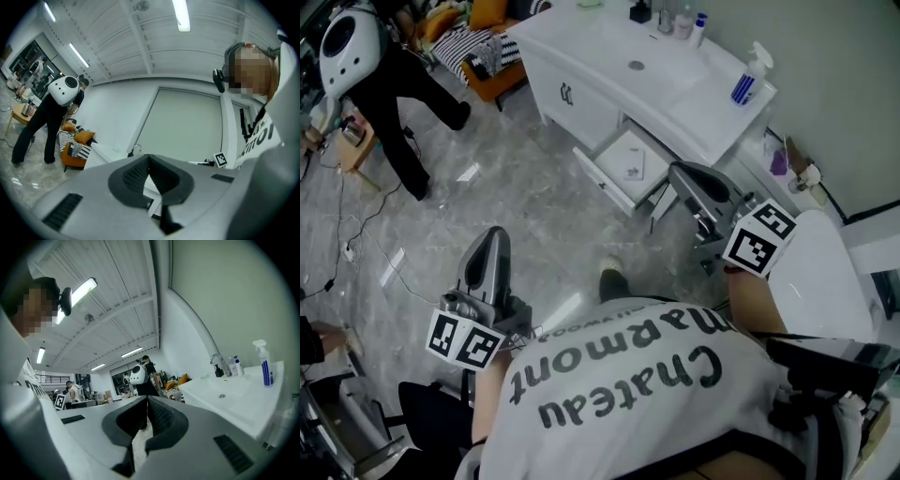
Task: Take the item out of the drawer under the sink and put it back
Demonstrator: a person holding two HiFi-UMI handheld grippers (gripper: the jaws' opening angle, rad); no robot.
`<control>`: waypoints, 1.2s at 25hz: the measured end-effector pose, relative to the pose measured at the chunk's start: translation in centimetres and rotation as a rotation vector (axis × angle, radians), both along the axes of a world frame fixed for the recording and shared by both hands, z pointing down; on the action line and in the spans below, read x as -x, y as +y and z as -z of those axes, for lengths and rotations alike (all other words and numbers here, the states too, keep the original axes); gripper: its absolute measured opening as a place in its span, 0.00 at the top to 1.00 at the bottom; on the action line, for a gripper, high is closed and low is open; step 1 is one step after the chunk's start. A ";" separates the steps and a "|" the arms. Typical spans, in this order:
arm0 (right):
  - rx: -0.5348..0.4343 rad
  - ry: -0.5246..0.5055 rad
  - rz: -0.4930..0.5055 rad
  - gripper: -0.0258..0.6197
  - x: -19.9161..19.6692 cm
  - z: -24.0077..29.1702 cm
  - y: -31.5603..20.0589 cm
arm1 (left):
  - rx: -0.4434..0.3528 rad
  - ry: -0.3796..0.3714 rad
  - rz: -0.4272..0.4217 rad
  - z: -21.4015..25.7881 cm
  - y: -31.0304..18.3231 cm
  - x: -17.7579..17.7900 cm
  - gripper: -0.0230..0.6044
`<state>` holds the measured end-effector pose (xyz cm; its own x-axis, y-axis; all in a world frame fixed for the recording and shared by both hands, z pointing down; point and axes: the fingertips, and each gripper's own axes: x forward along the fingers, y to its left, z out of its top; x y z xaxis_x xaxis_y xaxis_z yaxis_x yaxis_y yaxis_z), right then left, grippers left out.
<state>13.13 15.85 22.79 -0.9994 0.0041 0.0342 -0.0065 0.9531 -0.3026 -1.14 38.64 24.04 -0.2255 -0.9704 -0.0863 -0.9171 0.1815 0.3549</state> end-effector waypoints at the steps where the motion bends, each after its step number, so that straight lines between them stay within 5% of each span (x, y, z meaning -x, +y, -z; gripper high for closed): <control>1: 0.008 -0.006 0.000 0.94 0.5 0.1 -0.9 | 0.002 -0.003 0.003 0.3 -0.7 0.4 0.95; 13: 0.093 0.038 -0.065 0.94 3.1 -3.7 -11.4 | -0.050 0.052 0.098 1.9 -5.8 6.1 0.95; 30: 0.225 0.057 -0.098 0.94 5.1 -9.2 -14.6 | 0.076 0.031 0.150 0.9 -7.4 8.3 0.95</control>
<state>7.98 1.22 31.96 -0.9920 -0.0785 0.0993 -0.1181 0.8561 -0.5032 -9.47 31.27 23.17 -0.3696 -0.9292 -0.0047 -0.8664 0.3428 0.3630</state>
